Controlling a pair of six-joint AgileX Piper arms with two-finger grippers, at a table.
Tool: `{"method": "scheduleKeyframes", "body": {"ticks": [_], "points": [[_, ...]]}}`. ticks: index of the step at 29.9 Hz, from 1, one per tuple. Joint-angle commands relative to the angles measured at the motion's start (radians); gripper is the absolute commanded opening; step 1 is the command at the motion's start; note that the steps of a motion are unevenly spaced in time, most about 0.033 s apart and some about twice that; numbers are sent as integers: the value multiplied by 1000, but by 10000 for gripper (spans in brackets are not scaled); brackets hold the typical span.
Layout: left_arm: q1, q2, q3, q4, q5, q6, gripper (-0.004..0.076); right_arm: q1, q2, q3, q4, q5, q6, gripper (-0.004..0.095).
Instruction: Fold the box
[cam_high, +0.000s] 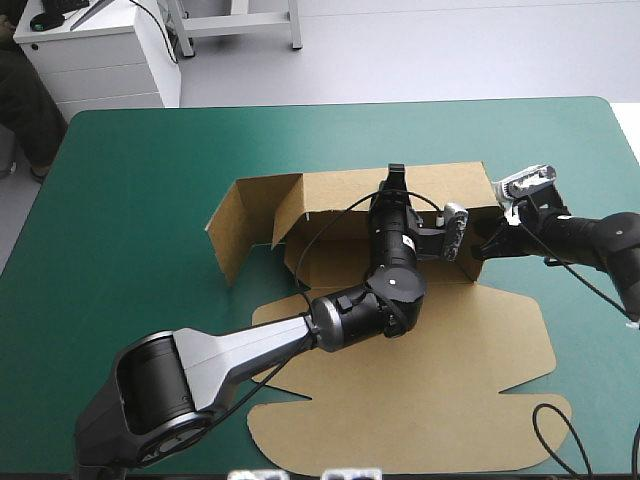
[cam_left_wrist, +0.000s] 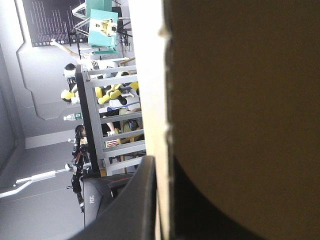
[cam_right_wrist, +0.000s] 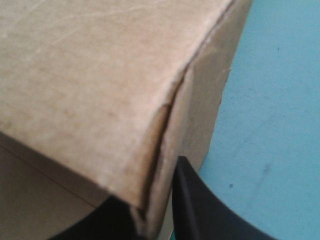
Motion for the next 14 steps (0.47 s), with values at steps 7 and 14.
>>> {"method": "scheduleKeyframes", "body": {"ticks": [7,14], "points": [[-7,-43,-18,-27,8,-32,-6,3,-25,-25,104,15,-7,-2],[-7,-43,-18,36,8,-32,158,3,-25,-23,43,-3,82,1]]}}
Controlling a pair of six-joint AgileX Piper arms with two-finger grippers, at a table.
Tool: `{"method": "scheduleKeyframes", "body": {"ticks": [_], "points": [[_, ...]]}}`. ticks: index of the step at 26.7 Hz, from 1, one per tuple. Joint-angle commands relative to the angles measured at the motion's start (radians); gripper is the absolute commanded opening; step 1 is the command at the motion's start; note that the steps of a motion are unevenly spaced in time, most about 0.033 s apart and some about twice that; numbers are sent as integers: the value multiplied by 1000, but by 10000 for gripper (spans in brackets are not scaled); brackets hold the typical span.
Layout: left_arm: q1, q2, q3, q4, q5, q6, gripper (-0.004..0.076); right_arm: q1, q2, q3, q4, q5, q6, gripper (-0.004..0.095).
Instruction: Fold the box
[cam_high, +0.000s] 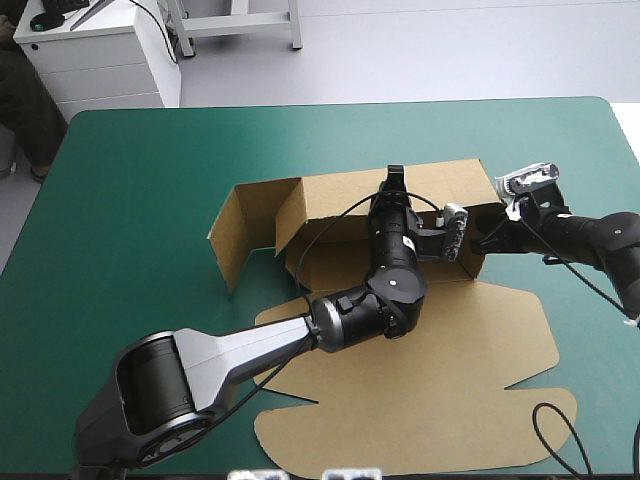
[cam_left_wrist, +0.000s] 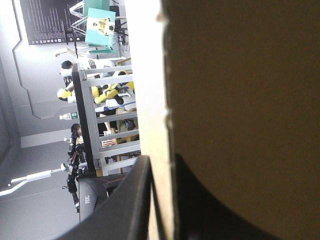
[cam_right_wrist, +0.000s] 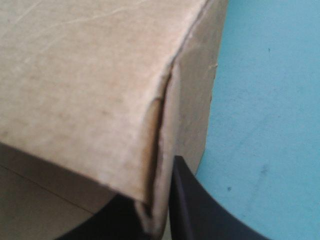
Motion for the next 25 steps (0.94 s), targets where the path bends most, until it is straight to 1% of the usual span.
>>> {"method": "scheduleKeyframes", "body": {"ticks": [1,2,4,5,6,12,17,20,21,23,24,25], "points": [[-6,-43,-18,53,3,-7,212,3,-32,-25,21,15,63,1],[-6,-43,-18,74,3,-12,267,3,-32,-25,1,5,84,1],[-6,-43,-18,118,1,-36,353,3,-32,-25,-21,-6,115,1],[-6,-43,-18,140,1,-50,386,3,-32,-25,-26,-11,132,1],[-6,-43,-18,158,1,-57,402,3,-32,-25,-28,-17,135,1],[-44,-43,-18,205,-1,-59,403,3,-32,-25,-33,-59,172,1],[-120,-43,-18,279,10,-88,403,3,-32,-34,-80,-87,219,1],[-166,-43,-18,313,32,-96,403,3,-32,-53,-111,-87,256,1],[-190,-43,-18,322,58,-132,403,3,-32,-66,-118,-87,267,1],[-206,-43,-18,322,82,-158,403,3,-32,-80,-118,-81,269,1],[-213,-43,-18,322,100,-157,392,3,-32,-82,-118,-79,269,0],[-214,-53,-18,318,110,-157,314,3,-32,-84,-118,-79,276,1]]}}
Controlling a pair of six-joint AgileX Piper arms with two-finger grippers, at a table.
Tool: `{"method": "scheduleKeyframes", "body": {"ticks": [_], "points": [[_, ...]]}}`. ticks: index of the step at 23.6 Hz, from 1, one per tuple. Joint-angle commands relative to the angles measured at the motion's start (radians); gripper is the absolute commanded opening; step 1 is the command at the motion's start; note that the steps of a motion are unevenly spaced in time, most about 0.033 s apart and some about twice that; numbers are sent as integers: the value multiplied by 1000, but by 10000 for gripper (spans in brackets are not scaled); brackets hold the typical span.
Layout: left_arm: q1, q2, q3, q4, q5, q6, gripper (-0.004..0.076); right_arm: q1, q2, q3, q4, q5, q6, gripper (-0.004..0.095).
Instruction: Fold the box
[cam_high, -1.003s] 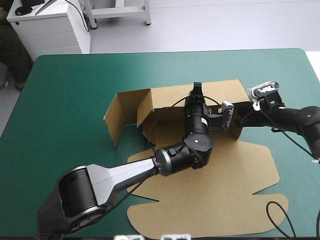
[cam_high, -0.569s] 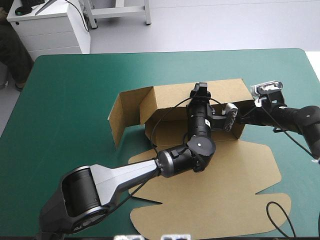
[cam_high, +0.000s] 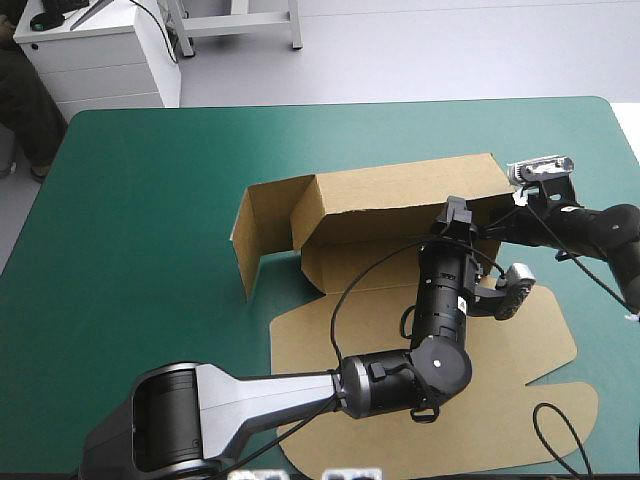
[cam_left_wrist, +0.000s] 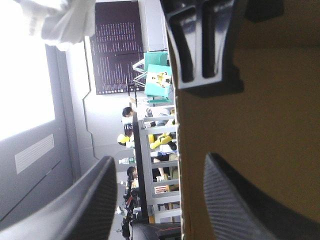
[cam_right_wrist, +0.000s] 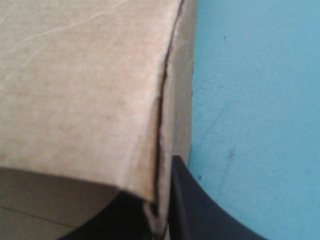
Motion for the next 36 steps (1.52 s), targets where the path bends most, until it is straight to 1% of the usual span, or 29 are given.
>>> {"method": "scheduleKeyframes", "body": {"ticks": [1,2,3,6,8,9,12,13,16,20,21,23,24,26,29,32,33,36], "points": [[-10,-81,-20,64,57,-25,258,0,-31,-39,43,-18,16,1],[-10,-113,-20,62,50,-48,76,0,-31,-39,29,-20,16,1],[-10,-129,-20,62,46,-62,-11,0,-31,-39,19,-20,18,1],[-10,-264,-20,53,16,-145,-2,0,-31,-39,-2,-35,45,0],[-2,-348,-20,17,-32,-171,-2,0,-31,-39,-2,-35,49,1],[15,-396,-20,-36,-80,-171,-2,0,-31,-39,-2,-33,50,1],[123,-508,-20,-180,-159,-171,-2,2,-31,-53,-4,-4,71,1],[189,-548,-20,-253,-179,-169,-2,2,-31,-70,-6,7,93,1],[333,-612,-20,-419,-215,-114,-2,6,-31,-121,-37,42,143,1],[492,-659,-20,-610,-232,-31,-2,50,-31,-188,-150,76,268,1],[547,-667,-20,-664,-232,-15,-2,76,-31,-214,-193,86,317,1],[722,-680,-20,-806,-232,25,-2,161,-31,-283,-316,113,472,1],[764,-683,-20,-854,-232,39,-2,177,-31,-299,-350,122,508,1],[868,-683,-20,-976,-232,87,-2,214,-31,-340,-431,171,620,1],[1022,-683,-20,-1175,-230,179,-2,246,-31,-400,-492,270,707,1],[1156,-683,-20,-1353,-215,245,-2,251,-31,-463,-499,379,764,1],[1191,-683,-20,-1401,-207,249,-2,251,-30,-478,-501,401,769,1],[1303,-683,-20,-1516,-164,280,-2,251,-6,-532,-521,523,809,1]]}}
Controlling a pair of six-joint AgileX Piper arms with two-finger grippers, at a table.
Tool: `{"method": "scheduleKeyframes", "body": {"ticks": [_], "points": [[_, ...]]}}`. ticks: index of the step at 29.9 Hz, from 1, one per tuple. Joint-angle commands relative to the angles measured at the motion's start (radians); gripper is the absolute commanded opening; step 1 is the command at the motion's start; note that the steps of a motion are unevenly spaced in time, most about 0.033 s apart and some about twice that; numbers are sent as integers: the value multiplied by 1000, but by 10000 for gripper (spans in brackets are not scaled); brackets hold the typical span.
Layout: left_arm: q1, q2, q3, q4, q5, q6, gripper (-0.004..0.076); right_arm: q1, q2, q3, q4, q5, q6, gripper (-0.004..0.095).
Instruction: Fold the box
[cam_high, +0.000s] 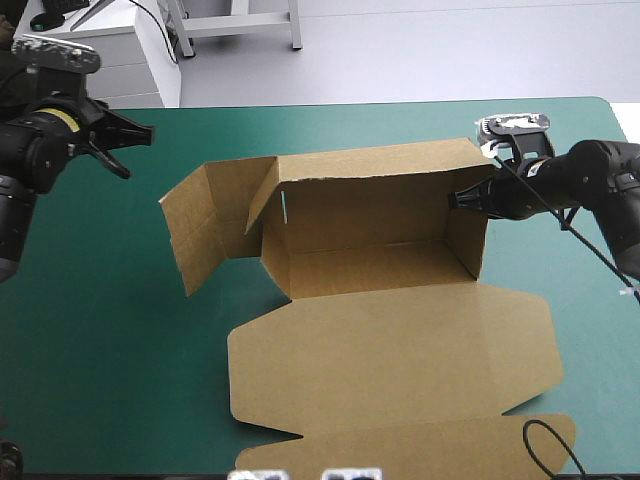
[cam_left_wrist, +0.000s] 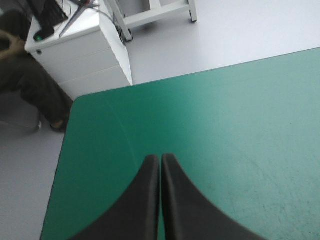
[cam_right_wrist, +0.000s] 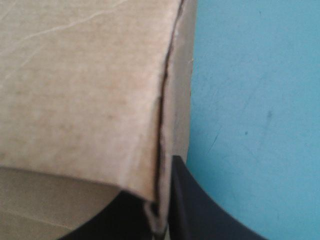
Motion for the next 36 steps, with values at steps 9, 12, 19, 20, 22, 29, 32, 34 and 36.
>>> {"method": "scheduleKeyframes", "body": {"ticks": [9,12,19,20,22,29,32,34,36], "points": [[246,-36,86,-342,28,139,-2,16,60,-114,10,167,53,1],[257,-36,134,-349,28,150,-2,19,102,-114,13,176,61,1],[258,-36,196,-403,41,180,-2,22,212,-115,31,77,41,1],[258,-36,196,-412,46,180,-2,22,222,-115,41,49,29,1],[258,-36,196,-425,46,187,-2,22,240,-115,60,-4,10,1],[258,-36,196,-435,62,224,-2,22,282,-117,79,-154,-10,70],[258,-36,196,-431,63,224,-2,22,293,-119,79,-188,-10,199],[258,-36,196,-431,63,224,-2,22,300,-119,80,-206,-10,277],[258,-36,196,-431,63,224,-2,22,303,-121,80,-231,-16,338]]}}
